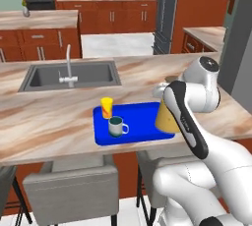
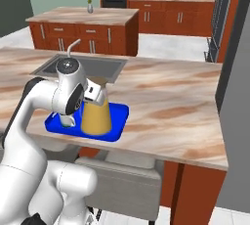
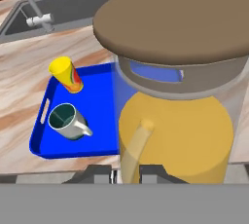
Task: There is a tray on the dining counter. Grab the cup, mug, and pitcher and place them on the tray. The pitcher may be placed next to the tray if it cannot fit the tray.
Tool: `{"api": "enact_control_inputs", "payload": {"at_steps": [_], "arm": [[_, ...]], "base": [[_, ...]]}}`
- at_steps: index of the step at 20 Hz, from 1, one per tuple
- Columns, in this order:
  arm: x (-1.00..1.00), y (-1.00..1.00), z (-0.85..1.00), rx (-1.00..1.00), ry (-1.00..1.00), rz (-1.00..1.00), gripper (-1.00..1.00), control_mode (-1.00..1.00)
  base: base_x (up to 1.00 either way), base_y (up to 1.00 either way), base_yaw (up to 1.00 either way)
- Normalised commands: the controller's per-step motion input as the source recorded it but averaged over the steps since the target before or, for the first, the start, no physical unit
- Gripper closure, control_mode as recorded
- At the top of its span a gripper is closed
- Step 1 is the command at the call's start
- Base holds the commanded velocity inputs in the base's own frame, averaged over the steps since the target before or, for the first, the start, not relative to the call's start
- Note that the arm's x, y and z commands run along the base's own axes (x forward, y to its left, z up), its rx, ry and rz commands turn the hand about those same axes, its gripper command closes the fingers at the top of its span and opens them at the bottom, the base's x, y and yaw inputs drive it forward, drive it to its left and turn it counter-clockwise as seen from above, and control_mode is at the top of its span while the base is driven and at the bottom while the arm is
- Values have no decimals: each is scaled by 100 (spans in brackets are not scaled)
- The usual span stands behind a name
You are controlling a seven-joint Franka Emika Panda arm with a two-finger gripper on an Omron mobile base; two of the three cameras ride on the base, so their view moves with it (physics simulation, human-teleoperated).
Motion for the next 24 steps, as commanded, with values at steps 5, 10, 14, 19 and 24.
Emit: {"api": "enact_control_inputs", "payload": {"at_steps": [5, 10, 14, 19, 24], "arm": [[0, 0, 0, 0, 0, 0, 100, 100], [0, 0, 0, 0, 0, 0, 100, 100], [0, 0, 0, 0, 0, 0, 100, 100], [0, 0, 0, 0, 0, 0, 100, 100], [0, 0, 0, 0, 0, 0, 100, 100]], "base": [[43, 14, -20], [46, 15, -21], [49, 13, -20], [55, 16, -20], [67, 21, -21]]}}
